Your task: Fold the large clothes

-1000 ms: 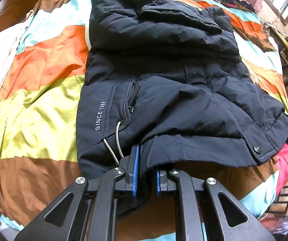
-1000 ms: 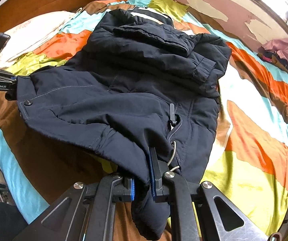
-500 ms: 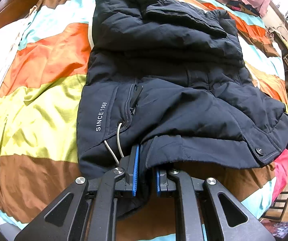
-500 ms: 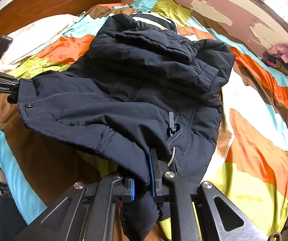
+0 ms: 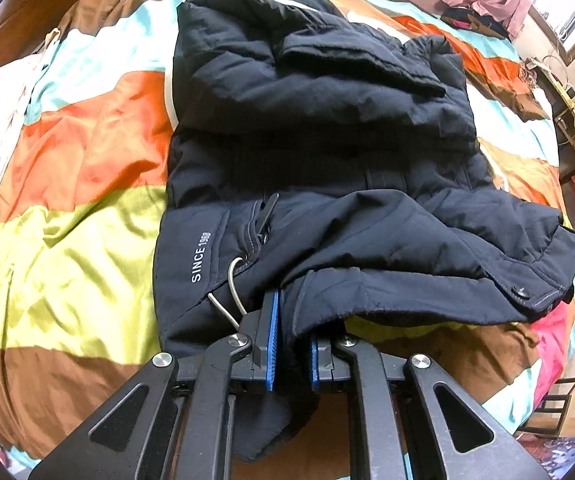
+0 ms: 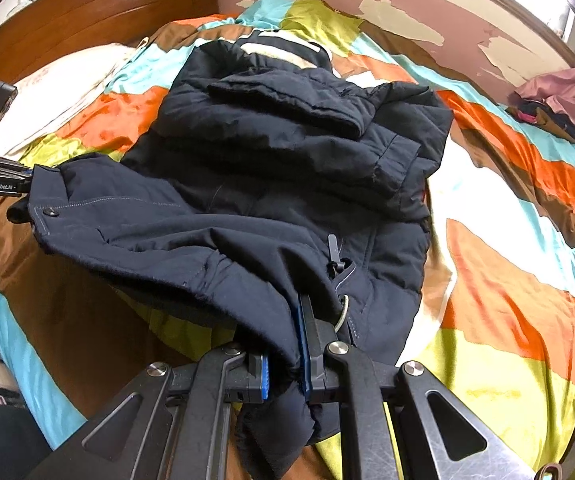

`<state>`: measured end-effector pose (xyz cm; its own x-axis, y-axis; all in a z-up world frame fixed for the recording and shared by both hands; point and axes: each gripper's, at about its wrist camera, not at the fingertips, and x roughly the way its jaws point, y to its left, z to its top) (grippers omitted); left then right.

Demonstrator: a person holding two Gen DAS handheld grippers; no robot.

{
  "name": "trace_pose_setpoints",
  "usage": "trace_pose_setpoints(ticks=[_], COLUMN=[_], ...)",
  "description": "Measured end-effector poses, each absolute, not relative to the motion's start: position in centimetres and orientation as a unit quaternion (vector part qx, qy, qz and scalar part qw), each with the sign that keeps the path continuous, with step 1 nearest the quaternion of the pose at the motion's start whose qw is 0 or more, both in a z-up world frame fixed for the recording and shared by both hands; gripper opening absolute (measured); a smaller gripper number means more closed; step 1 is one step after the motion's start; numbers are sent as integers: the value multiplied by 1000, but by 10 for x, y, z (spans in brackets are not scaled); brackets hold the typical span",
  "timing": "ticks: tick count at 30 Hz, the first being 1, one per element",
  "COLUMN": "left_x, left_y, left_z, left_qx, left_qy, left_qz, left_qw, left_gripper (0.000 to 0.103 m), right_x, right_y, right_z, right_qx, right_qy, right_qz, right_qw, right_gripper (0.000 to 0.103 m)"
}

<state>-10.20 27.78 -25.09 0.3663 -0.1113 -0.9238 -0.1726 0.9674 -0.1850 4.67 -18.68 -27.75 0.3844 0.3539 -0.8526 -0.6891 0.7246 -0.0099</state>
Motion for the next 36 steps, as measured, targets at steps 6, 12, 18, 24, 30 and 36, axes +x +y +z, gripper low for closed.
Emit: trace_pose_setpoints(ticks=[6, 12, 18, 24, 30, 36], left_x=[-76, -46, -23, -8, 10, 40], left_y=[288, 302, 310, 319, 329, 343], left_z=[-236, -222, -213, -205, -190, -176], left_qx=[-132, -135, -126, -137, -141, -133], left_qy=[560, 564, 560, 554, 543, 534], left_qz=[9, -4, -12, -16, -20, -21], left_qw=[818, 814, 819, 821, 827, 835], left_gripper=[8, 8, 8, 8, 8, 7], right_x=[73, 107, 134, 147, 168, 203], right_y=[-180, -172, -168, -166, -164, -151], right_z=[-264, -247, -239, -234, -220, -208], right_qx=[-188, -198, -199, -194, -183, -185], right_qy=[451, 450, 450, 453, 455, 452], right_qz=[331, 348, 357, 360, 364, 374], right_qw=[807, 798, 794, 792, 792, 788], right_gripper=[10, 9, 9, 9, 9, 9])
